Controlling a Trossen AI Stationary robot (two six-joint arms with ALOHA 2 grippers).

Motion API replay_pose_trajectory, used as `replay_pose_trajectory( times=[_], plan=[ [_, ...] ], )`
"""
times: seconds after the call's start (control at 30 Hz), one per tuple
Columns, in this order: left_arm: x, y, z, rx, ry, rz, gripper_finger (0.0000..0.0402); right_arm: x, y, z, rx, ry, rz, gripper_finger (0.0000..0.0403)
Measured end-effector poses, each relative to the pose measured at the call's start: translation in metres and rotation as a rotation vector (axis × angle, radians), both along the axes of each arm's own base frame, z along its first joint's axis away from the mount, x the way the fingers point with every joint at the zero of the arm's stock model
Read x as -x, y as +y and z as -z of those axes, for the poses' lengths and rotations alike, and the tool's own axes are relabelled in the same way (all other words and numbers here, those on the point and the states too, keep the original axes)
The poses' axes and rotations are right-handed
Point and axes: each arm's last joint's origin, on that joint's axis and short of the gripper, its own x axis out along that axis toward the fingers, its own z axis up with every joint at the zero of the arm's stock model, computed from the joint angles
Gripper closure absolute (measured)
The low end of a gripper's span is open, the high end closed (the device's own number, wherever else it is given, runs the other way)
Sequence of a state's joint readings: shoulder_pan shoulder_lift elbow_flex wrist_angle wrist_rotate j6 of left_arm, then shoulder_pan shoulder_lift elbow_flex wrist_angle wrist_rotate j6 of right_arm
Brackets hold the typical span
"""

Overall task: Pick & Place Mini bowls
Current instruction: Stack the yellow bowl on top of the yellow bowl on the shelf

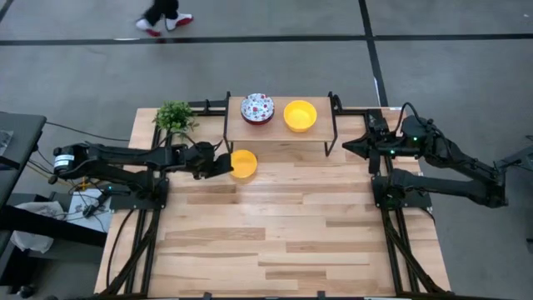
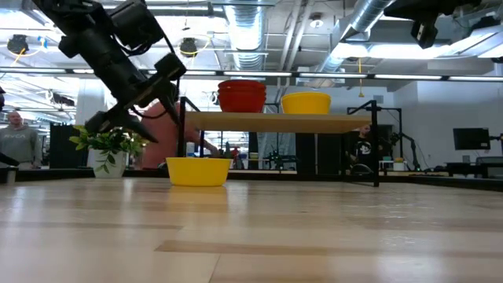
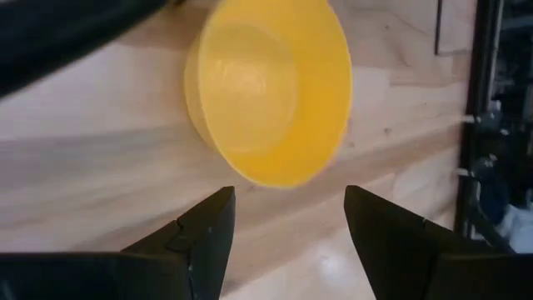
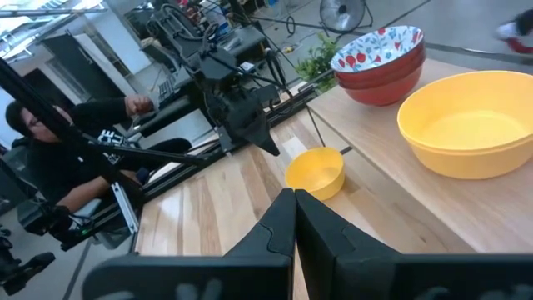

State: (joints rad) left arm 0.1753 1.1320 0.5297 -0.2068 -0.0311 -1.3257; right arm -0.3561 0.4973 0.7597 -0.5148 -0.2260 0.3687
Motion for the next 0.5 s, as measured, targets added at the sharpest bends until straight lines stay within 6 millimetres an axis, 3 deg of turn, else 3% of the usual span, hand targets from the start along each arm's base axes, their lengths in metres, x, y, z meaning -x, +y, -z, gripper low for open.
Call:
replay_pose_trajectory(
  times=[0.5],
  plan=[
    [-0.016,0.008,0.028,0.046,0.073,-0.056,0.0176,0.000,0.000,0.000,-0.023,-0.003,0.007,0.0403]
  ],
)
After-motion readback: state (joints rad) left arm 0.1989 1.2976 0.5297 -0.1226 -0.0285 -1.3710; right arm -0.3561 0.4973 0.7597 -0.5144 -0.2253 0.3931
